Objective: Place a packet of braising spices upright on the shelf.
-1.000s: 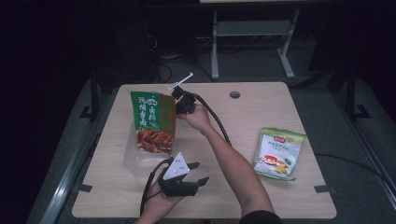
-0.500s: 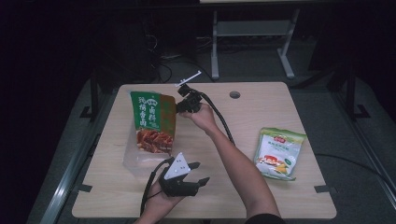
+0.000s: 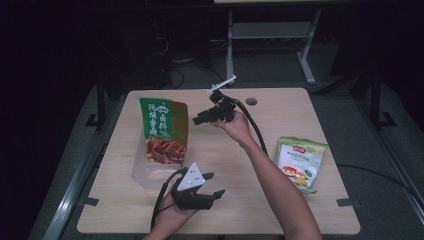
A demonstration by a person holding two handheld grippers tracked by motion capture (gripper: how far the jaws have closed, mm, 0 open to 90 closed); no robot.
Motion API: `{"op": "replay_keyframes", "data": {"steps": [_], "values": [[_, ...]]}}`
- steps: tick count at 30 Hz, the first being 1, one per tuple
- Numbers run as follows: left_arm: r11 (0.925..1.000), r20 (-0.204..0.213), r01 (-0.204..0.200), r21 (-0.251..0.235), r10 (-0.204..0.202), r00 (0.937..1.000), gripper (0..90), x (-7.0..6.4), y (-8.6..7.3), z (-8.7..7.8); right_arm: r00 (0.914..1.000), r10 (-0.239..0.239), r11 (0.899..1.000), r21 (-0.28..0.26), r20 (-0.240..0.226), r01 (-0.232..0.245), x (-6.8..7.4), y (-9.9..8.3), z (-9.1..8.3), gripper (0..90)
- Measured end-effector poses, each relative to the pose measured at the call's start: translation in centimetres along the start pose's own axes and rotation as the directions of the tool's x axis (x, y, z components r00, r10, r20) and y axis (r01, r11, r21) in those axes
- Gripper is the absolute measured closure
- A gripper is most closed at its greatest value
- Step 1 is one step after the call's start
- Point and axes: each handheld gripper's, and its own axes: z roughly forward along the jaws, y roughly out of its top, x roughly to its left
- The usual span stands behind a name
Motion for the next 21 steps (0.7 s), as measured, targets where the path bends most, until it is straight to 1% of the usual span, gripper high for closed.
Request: {"op": "replay_keyframes", "data": {"steps": [5,7,9,10,15,17,21], "values": [[1.0,0.005,0.006,0.0,-0.006,1.0,36.3,0.0,0.0,0.2,0.9998,-0.001,1.0,-0.008,0.018,0.001,0.1,-1.0,-1.5,55.1],[1.0,0.005,0.001,0.002,-0.001,1.0,36.3,0.0,0.0,0.2,0.9997,0.005,1.0,-0.015,0.024,-0.004,0.0,-1.3,-2.1,54.5],[1.0,0.006,0.006,0.003,-0.006,1.0,36.2,0.0,0.0,0.3,0.9995,0.014,1.0,-0.016,0.028,-0.014,0.0,-1.8,-2.7,54.1],[1.0,0.006,0.006,0.004,-0.006,1.0,36.2,0.0,0.0,0.3,0.9995,0.011,1.0,-0.021,0.03,-0.01,0.0,-2.1,-2.9,53.9],[1.0,0.006,0.003,0.007,-0.003,1.0,35.8,0.0,0.0,0.5,0.9985,0.019,1.0,-0.005,0.051,-0.019,-0.1,-3.2,-4.0,52.4],[1.0,0.006,0.002,0.009,-0.002,1.0,35.7,0.0,0.0,0.5,0.9978,0.022,1.0,-0.012,0.062,-0.022,-0.1,-3.6,-4.5,52.1],[1.0,0.006,0.003,0.009,-0.003,1.0,35.5,0.1,0.0,0.5,0.9966,0.025,1.0,-0.007,0.079,-0.024,-0.2,-4.4,-5.4,50.7]]}}
